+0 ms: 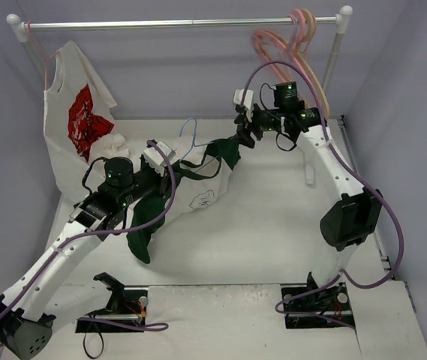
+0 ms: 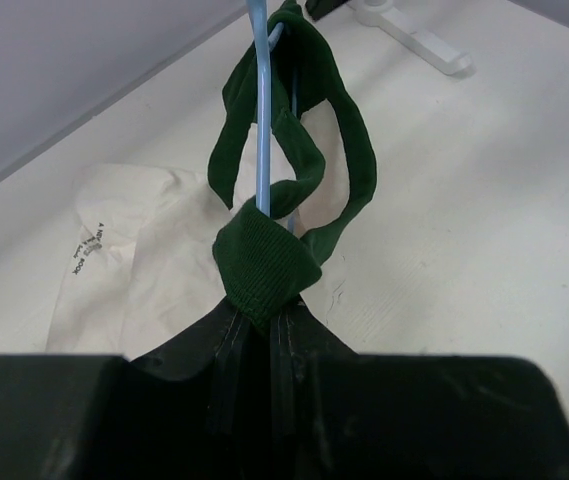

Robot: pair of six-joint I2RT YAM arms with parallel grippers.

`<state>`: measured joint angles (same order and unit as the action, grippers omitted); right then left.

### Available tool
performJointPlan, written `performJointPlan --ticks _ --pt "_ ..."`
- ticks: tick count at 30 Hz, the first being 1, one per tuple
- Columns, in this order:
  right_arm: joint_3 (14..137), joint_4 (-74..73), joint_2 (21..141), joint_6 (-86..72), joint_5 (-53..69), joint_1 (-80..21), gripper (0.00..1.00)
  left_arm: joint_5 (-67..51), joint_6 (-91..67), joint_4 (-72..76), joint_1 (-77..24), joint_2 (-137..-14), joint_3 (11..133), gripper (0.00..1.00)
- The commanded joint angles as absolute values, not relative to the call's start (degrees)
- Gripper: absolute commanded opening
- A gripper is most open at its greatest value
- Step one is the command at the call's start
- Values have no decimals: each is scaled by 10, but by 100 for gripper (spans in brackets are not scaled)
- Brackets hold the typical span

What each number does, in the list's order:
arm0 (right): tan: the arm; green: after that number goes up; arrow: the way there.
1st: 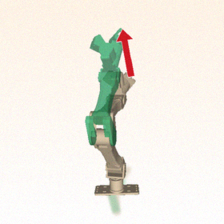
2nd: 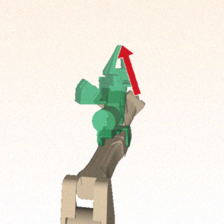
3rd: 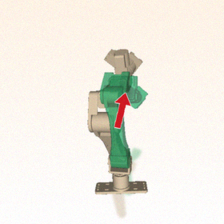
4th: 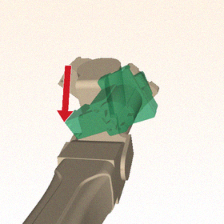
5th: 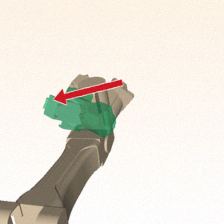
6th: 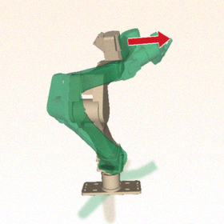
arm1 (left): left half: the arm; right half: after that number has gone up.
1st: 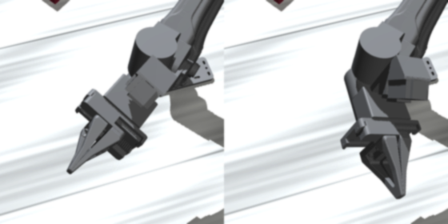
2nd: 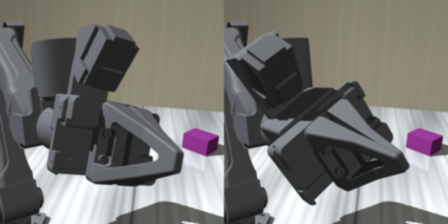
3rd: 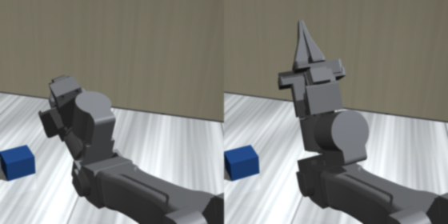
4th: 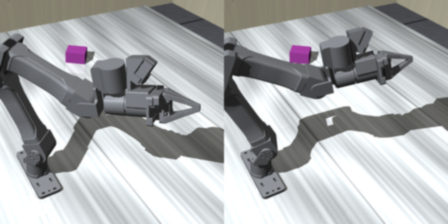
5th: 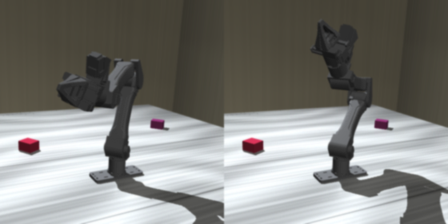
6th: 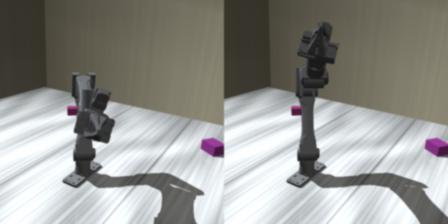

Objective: Place the t-shirt on the hanger

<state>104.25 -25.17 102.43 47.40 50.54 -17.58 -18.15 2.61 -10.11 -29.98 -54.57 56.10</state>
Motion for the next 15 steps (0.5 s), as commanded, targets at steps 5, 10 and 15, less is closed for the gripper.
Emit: performJointPlan --ticks 5,10,15 --pt "1086 -297 1065 534 541 -218 61 -207 36 -69 -297 -533 614 0" --pt "1085 -321 1073 546 548 -235 50 -210 43 -76 -297 -533 620 0" --pt "1068 -310 1056 553 547 -237 0 -193 60 -98 -297 -535 627 0"
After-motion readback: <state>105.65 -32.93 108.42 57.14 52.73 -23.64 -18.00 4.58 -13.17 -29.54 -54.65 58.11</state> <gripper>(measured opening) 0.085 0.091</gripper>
